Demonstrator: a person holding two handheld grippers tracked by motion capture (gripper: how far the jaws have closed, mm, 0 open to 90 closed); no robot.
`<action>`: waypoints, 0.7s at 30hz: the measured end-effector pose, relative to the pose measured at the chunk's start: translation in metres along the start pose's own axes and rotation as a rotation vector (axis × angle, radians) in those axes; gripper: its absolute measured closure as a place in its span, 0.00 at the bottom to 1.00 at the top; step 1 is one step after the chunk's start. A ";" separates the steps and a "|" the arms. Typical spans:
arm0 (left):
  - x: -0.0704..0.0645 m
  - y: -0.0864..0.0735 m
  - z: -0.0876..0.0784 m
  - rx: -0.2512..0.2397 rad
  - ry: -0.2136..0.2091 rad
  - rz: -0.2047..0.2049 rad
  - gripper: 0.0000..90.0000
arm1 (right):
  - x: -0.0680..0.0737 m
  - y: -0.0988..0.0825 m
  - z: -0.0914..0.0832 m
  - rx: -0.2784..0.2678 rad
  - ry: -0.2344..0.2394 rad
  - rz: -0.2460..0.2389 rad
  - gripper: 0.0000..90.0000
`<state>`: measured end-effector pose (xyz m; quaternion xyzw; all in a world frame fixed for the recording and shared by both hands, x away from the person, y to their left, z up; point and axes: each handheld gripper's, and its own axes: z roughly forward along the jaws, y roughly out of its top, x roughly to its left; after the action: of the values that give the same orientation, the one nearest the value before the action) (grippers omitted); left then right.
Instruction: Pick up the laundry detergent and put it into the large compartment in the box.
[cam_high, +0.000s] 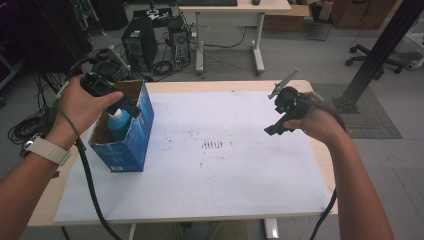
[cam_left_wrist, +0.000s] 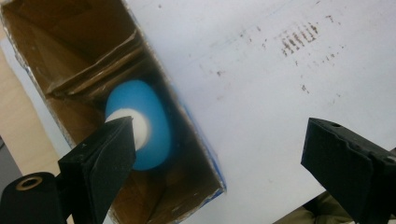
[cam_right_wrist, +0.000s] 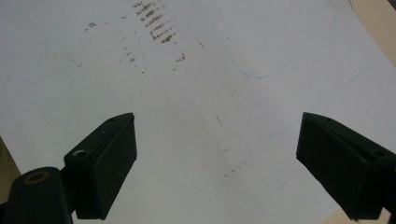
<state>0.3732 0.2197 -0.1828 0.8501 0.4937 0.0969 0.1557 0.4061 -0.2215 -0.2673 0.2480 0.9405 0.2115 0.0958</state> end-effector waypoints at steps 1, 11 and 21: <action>-0.001 0.000 0.000 0.000 -0.003 0.007 0.11 | 0.000 0.000 0.000 0.000 0.000 0.002 0.14; -0.017 -0.001 -0.005 -0.004 -0.024 0.079 0.12 | 0.001 0.001 0.000 -0.001 0.000 -0.003 0.14; -0.031 -0.001 -0.003 0.007 -0.051 0.159 0.11 | 0.002 0.001 -0.001 -0.005 -0.001 -0.001 0.14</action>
<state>0.3559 0.1938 -0.1803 0.8894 0.4208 0.0856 0.1569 0.4046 -0.2207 -0.2660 0.2474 0.9401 0.2135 0.0969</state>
